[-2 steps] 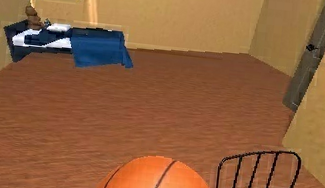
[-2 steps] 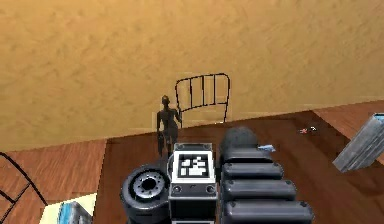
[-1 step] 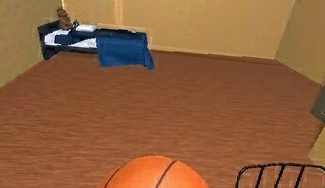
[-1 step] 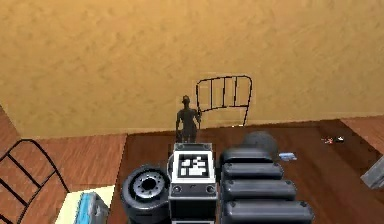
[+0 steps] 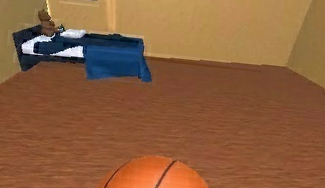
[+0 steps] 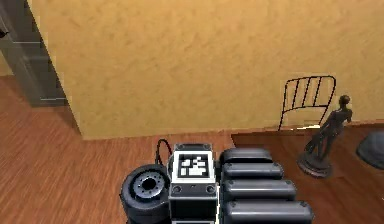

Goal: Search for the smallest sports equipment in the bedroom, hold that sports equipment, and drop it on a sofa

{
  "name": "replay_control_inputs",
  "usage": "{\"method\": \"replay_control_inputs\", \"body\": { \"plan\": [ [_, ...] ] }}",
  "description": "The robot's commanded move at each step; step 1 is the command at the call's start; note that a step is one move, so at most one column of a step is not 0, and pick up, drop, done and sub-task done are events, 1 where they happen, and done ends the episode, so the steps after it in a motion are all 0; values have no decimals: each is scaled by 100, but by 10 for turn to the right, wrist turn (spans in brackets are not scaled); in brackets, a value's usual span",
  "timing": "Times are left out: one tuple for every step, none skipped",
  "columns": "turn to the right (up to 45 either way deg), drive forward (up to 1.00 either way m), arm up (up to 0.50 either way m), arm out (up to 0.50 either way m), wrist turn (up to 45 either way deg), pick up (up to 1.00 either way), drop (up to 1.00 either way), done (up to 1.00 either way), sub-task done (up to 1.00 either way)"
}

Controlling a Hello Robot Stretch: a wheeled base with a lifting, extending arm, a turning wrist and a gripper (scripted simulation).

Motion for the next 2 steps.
{"method": "replay_control_inputs", "body": {
  "plan": [
    [390,0,0,0,0,0,0,0,0],
    [0,40,0,0,0,0,0,0,0]
  ]
}}
